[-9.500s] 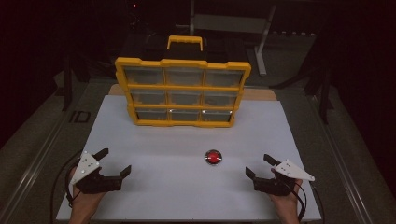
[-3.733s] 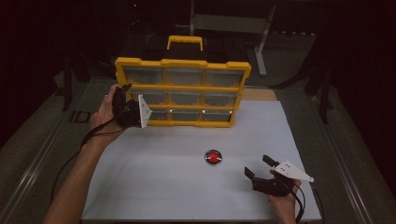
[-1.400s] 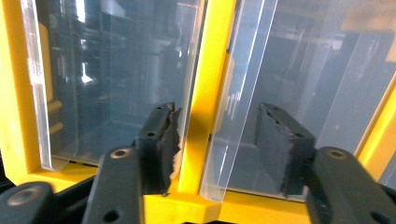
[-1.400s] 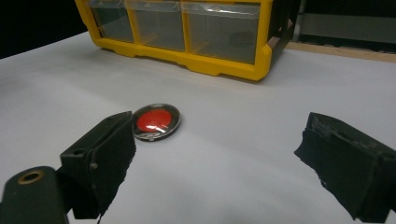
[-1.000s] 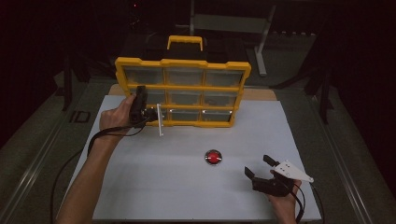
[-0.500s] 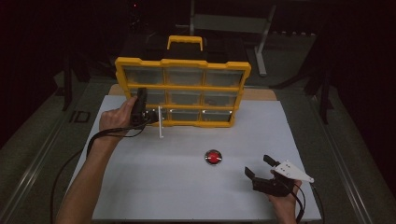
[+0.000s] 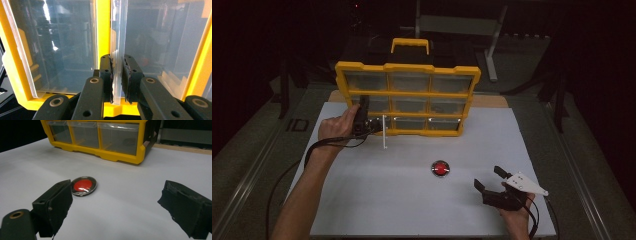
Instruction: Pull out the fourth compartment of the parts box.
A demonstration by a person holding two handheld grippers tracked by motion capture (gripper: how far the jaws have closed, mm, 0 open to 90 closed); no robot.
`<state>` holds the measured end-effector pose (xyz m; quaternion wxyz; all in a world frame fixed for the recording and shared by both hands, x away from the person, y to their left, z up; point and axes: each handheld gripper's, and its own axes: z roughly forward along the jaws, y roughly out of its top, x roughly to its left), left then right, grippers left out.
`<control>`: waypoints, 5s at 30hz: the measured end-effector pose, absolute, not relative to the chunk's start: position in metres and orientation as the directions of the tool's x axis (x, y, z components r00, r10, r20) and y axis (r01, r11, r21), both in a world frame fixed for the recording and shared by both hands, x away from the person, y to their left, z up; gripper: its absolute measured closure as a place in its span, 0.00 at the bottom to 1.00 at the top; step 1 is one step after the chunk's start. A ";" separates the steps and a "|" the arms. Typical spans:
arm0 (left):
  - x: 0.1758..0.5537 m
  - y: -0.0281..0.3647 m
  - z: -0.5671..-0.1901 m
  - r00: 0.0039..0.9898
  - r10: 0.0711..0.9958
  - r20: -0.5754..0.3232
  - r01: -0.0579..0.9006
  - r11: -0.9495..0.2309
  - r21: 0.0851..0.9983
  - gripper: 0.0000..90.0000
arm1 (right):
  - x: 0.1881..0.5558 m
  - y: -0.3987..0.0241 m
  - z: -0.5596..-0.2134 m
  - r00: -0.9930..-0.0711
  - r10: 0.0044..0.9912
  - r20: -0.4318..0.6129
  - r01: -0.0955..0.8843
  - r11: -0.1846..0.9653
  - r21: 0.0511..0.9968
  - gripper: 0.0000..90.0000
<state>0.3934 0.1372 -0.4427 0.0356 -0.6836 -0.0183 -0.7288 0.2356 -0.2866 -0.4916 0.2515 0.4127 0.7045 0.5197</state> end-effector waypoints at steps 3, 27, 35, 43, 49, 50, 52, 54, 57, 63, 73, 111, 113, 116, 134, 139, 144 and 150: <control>0.392 0.137 -0.442 -0.057 -0.030 0.998 0.081 -0.996 -0.025 0.89 | 0.236 -0.287 -0.492 -0.532 0.843 0.075 0.320 0.118 0.940 0.11; 0.371 0.137 -0.437 -0.025 -0.025 0.999 0.065 -0.998 -0.024 0.89 | 0.236 -0.286 -0.492 -0.532 0.843 0.074 0.323 0.122 0.939 0.11; 0.355 0.139 -0.438 -0.026 -0.022 0.999 0.058 -0.998 -0.021 0.89 | 0.236 -0.286 -0.492 -0.532 0.843 0.076 0.323 0.119 0.939 0.11; 0.343 0.139 -0.438 -0.025 -0.019 0.999 0.047 -0.999 -0.018 0.89 | 0.235 -0.286 -0.492 -0.533 0.843 0.074 0.321 0.120 0.940 0.11; 0.333 0.140 -0.438 -0.029 -0.024 0.999 0.042 -0.999 -0.022 0.89 | 0.235 -0.286 -0.492 -0.533 0.843 0.076 0.320 0.118 0.940 0.11; 0.331 0.140 -0.438 -0.030 -0.026 0.999 0.043 -0.999 -0.025 0.89 | 0.235 -0.286 -0.491 -0.533 0.843 0.077 0.320 0.117 0.940 0.11; 0.329 0.140 -0.438 -0.031 -0.025 0.999 0.037 -0.999 -0.024 0.89 | 0.235 -0.286 -0.492 -0.533 0.843 0.076 0.321 0.118 0.940 0.11; 0.325 0.140 -0.438 -0.032 -0.029 0.999 0.040 -0.999 -0.027 0.89 | 0.235 -0.286 -0.492 -0.533 0.842 0.076 0.321 0.118 0.940 0.11; 0.321 0.141 -0.438 -0.032 -0.030 0.999 0.042 -0.999 -0.028 0.89 | 0.235 -0.286 -0.491 -0.533 0.842 0.078 0.320 0.116 0.940 0.11; 0.317 0.141 -0.438 -0.031 -0.031 0.999 0.040 -0.999 -0.030 0.89 | 0.235 -0.286 -0.492 -0.533 0.843 0.076 0.321 0.119 0.940 0.11; 0.307 0.141 -0.441 -0.030 -0.031 0.999 0.035 -0.999 -0.030 0.88 | 0.235 -0.286 -0.491 -0.534 0.842 0.078 0.320 0.116 0.940 0.11; 0.290 0.151 -0.425 0.275 0.498 0.823 0.043 -0.861 0.507 0.04 | 0.236 -0.285 -0.491 -0.533 0.843 0.074 0.319 0.119 0.940 0.11; 0.289 0.157 -0.425 0.311 0.569 0.762 0.067 -0.812 0.579 0.03 | 0.236 -0.286 -0.491 -0.531 0.844 0.075 0.320 0.118 0.940 0.11; 0.288 0.165 -0.426 0.357 0.639 0.682 0.094 -0.751 0.654 0.02 | 0.236 -0.286 -0.491 -0.530 0.845 0.075 0.316 0.114 0.942 0.11; 0.278 0.209 -0.439 0.435 0.871 0.229 0.243 -0.358 0.901 0.00 | 0.236 -0.284 -0.491 -0.544 0.836 0.072 0.312 0.122 0.942 0.11; 0.278 0.222 -0.445 0.446 0.890 0.092 0.287 -0.240 0.927 0.00 | 0.236 -0.284 -0.491 -0.546 0.835 0.069 0.312 0.125 0.942 0.11; 0.279 0.233 -0.451 0.454 0.890 -0.024 0.326 -0.141 0.935 0.00 | 0.237 -0.283 -0.491 -0.549 0.833 0.064 0.309 0.131 0.942 0.11; 0.277 0.243 -0.458 0.469 0.872 -0.136 0.371 -0.055 0.927 0.00 | 0.237 -0.282 -0.491 -0.554 0.830 0.061 0.308 0.136 0.942 0.11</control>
